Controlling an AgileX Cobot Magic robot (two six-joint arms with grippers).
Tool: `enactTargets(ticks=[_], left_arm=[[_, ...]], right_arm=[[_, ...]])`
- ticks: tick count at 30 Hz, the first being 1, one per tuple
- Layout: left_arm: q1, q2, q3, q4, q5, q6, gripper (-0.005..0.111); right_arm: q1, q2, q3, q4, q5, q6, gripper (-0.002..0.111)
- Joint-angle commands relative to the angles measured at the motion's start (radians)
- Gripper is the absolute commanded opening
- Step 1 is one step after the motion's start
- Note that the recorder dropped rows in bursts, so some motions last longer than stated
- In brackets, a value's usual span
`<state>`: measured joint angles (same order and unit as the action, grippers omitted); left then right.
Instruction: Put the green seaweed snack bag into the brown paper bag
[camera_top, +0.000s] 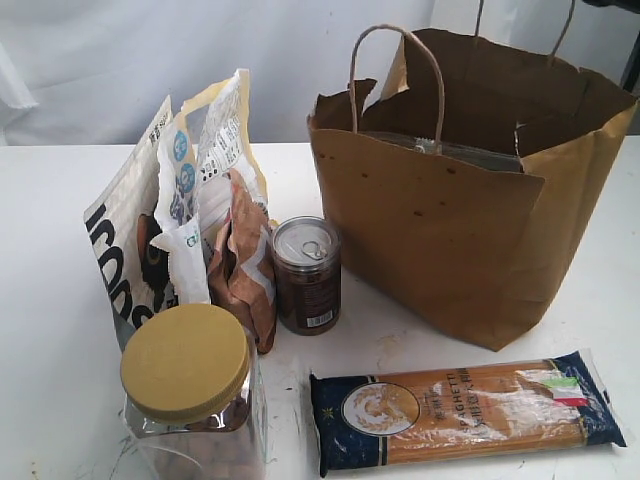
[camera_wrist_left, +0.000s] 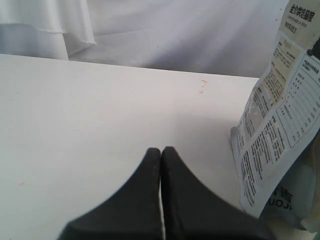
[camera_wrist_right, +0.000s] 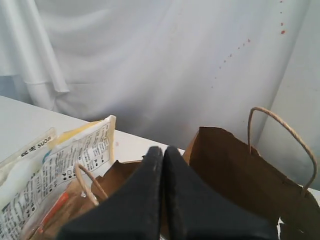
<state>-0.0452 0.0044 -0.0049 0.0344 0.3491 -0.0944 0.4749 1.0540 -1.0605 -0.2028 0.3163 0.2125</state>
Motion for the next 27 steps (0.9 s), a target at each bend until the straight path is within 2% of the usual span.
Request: enactTargets(ticks=[1, 16, 21, 27], left_arm=[[-0.005, -0.004, 0.005, 0.002, -0.009, -0.001, 0.000], [-0.005, -0.004, 0.005, 0.002, -0.009, -0.001, 0.000], [-0.005, -0.004, 0.005, 0.002, -0.009, -0.001, 0.000], [-0.005, -0.004, 0.005, 0.002, -0.009, -0.001, 0.000]], right_arm=[[0.029, -0.090, 0.054, 0.011, 0.045, 0.028, 0.000], [0.128, -0.308, 0.367, 0.099, 0.032, 0.037, 0.000], [0.168, -0.360, 0.414, 0.099, 0.031, 0.039, 0.000], [0.171, -0.377, 0.424, 0.097, 0.062, 0.044, 0.000]])
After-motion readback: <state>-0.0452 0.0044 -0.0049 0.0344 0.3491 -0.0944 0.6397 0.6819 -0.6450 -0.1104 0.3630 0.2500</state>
